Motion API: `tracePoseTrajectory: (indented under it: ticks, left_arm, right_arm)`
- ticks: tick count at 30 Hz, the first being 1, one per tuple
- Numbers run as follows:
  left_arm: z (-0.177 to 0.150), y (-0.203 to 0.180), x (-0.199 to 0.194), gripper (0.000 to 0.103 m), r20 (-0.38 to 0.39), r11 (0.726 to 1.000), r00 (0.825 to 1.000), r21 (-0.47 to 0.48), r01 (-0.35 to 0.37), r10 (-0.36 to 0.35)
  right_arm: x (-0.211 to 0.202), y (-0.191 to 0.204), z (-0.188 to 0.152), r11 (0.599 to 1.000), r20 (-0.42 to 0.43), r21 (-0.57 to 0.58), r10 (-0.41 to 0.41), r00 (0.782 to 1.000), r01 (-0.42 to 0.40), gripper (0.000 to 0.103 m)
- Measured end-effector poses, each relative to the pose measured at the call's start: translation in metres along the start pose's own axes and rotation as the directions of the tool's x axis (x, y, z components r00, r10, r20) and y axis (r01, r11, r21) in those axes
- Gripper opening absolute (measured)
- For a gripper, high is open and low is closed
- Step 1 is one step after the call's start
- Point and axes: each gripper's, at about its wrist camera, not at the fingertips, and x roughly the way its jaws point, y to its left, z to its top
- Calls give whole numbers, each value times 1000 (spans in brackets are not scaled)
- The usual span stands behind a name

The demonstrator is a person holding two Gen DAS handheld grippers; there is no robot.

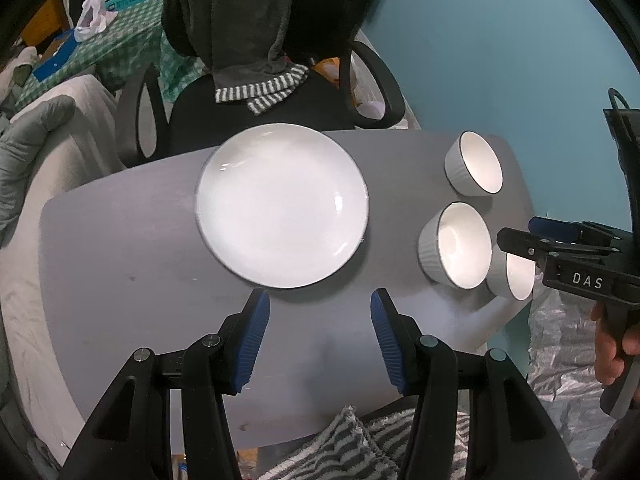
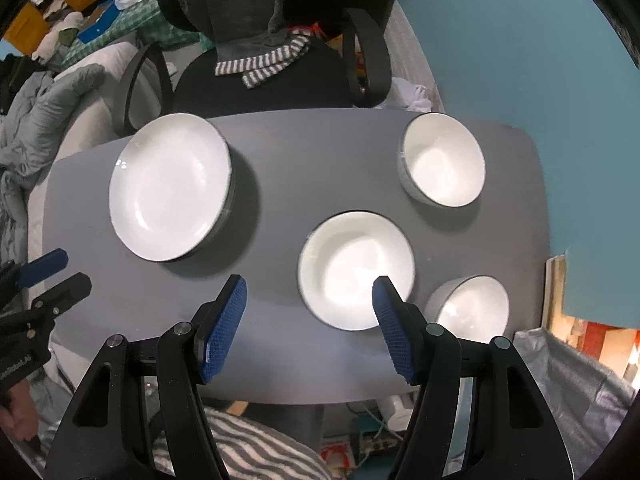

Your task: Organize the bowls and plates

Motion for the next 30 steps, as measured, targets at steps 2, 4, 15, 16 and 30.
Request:
tracePoseTrajectory:
  ticks: [2,4,15,16,30]
  left_arm:
    - [1,-11,3,54,-4,1000,1000,2,0,0]
    - [2,-22,7,54,-10,1000,1000,4,0,0]
    - [6,-74,36,54,-59,1000,998,5,-16,16]
    - [6,-78,38,54,-64,1000,998,3,-18,18]
    - [16,-112,81,54,-127,999,992,-37,-10,6]
  right_arm:
    - [-1,-10,0,1000,1,-9,-5,1000,5,64]
    - [-1,-19,-2,1000,2,-15,-11,1000,11,64]
    - [13,-73,-3,1000,-25,-28,6,1000,-7,64]
    - [15,-77,-3,1000,-29,-27,9,1000,-10,64]
    - [51,-112,1,997,-78,-56,45,996,-49,64]
